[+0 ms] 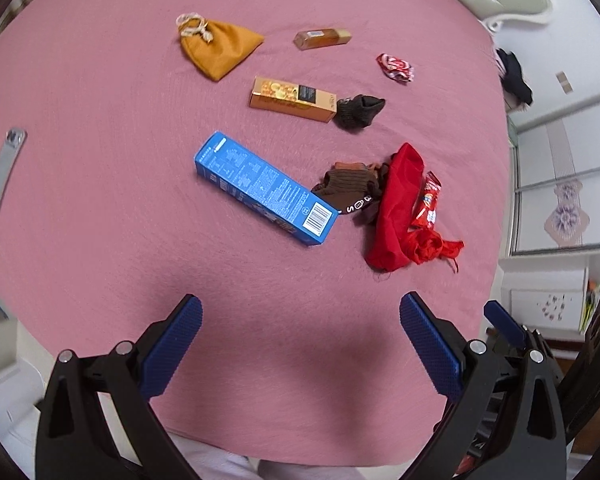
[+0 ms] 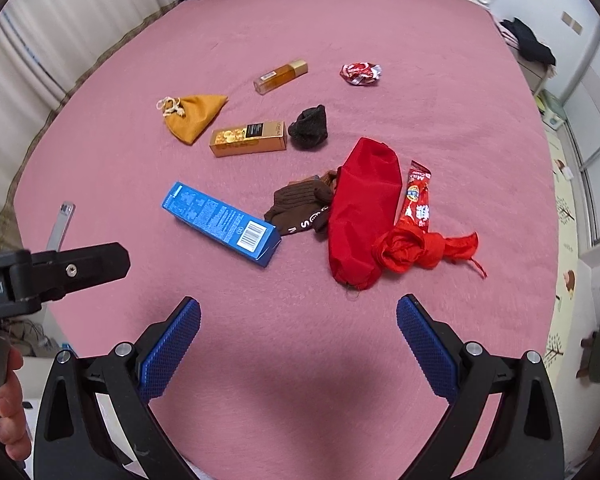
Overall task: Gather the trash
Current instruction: 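Grasp the blue nasal spray box with the left tool while the right tool grasps the gold box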
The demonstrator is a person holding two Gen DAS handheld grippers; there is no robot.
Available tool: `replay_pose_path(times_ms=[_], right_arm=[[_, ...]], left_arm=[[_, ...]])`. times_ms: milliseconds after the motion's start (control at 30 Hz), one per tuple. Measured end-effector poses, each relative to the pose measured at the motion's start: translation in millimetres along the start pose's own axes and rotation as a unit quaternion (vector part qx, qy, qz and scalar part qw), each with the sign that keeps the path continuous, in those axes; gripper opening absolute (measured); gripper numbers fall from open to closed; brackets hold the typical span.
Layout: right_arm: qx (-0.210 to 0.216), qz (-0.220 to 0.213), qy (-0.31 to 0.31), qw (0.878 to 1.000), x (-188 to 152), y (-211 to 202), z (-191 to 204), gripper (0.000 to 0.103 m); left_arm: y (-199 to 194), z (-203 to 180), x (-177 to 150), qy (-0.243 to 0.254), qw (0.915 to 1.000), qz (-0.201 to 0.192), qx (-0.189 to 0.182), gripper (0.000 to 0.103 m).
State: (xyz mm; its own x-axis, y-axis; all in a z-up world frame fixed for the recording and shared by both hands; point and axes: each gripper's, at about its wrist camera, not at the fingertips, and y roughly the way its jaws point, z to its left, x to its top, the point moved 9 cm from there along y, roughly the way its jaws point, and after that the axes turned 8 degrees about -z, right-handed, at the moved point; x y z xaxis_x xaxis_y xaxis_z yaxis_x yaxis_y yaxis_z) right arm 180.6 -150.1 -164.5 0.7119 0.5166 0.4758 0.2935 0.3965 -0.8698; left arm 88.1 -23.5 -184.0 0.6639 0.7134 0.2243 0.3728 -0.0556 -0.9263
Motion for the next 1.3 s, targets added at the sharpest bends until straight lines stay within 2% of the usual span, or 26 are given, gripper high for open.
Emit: replay_pose_path(times_ms=[400,533,933,1133,1300], right_arm=[[0.005,0.028,-0.046,0.999,23.1,53.5,-31.9,0.094],[0.014,0.034,-0.067,0.997,33.0,70.9,-34.7,0.094],[0.035,0.039,-0.128,0.990,70.0,114.3,-45.9,0.094],[0.045,0.043,-0.146,0.987,86.6,133.8,-41.4,0.094],[0.057,0.051,-0.169,0.983,93.7,148.8,-29.1,0.094]], left_arm=[[62.7,-2.0,18.7,-0.092,0.9952,0.026,0.016,0.099],[80.1,2.9,26.3,-0.116,0.9924,0.027,0.032,0.099],[146.1,32.6,51.6,-0.198,0.9761,0.038,0.081,0.099],[185.3,45.2,58.9,-0.243,0.9648,0.057,0.084,0.099],[209.3,52.8,63.1,-0.253,0.9607,0.069,0.092,0.098]])
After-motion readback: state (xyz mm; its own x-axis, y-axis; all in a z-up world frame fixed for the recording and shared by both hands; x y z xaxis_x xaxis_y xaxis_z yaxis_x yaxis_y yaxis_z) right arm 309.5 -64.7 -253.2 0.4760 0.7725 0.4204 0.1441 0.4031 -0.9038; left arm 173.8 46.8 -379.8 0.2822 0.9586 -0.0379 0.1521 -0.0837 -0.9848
